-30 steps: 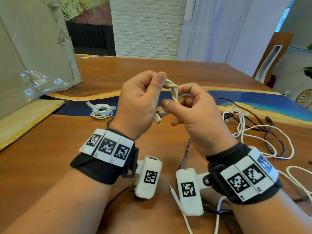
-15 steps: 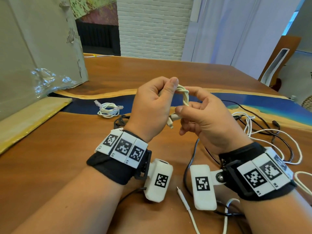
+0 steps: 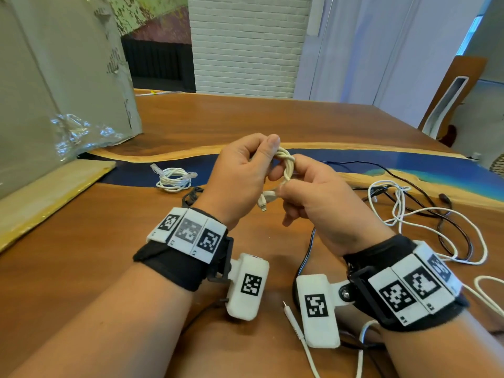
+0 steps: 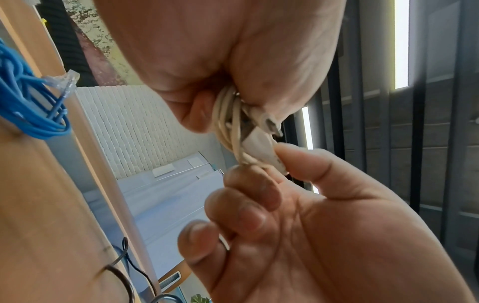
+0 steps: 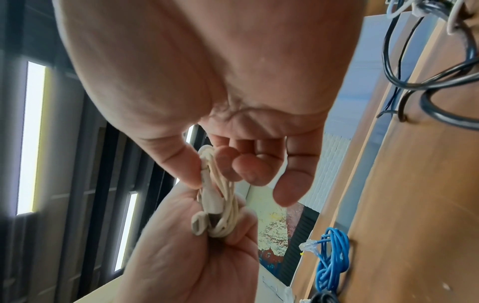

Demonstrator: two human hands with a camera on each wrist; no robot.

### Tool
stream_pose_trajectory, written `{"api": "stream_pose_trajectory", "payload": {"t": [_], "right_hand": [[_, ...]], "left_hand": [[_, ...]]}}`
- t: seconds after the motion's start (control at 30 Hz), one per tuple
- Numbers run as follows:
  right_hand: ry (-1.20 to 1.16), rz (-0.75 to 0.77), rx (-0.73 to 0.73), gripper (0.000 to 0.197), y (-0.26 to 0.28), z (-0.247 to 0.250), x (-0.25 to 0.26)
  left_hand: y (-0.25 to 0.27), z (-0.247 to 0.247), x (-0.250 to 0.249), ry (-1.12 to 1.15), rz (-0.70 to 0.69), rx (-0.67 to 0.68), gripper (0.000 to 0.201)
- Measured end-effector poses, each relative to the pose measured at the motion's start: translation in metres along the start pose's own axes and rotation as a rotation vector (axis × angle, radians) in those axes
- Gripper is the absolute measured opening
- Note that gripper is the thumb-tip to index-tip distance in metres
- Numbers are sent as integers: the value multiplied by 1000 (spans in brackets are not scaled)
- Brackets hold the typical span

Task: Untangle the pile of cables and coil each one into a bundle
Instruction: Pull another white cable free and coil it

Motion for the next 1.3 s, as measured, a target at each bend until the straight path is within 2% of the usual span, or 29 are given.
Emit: {"api": "stream_pose_trajectory", "payload": {"t": [0.17,0.27,0.4,0.5,0.57,0.7,0.8,1.0,1.3], "right_hand": [[32,0,-9,12,1,3,3],[-23,-46,17,25,0,-1,-1],[-1,-82,1,9,-2,-1,-8],[17,-82,-49,12,-4,4,-12],[4,-71,-73,9,-5,8,-12],[-40,-47,-136,5,-5,18,-8],[-77,-54,-179,7,-7,24,-10],[-82,-74,-179,13,-9,29,-13],[-135,-88,-241,16,-8,53,-8]], "left_hand": [[0,1,2,29,24,2,43],[1,0,7,34,76,24,44],[0,2,10,3,89,22,41],[1,2,10,-15,100,22,39],[1,3,10,-7,123,22,35],[-2,10,7,30,148,70,15],[-4,15,9,-7,178,133,16],[-8,28,13,-132,184,93,12],[-32,114,29,-329,349,-15,20]]}}
Point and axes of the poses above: each hand's wrist, its own y-axis away from the middle knuckle, its own z-axis out of the back of the hand, x = y × z, the point moved 10 cm from there along -y, towards the middle knuckle, and after that the axes turned 5 degrees about -x, right-handed, at the moved point
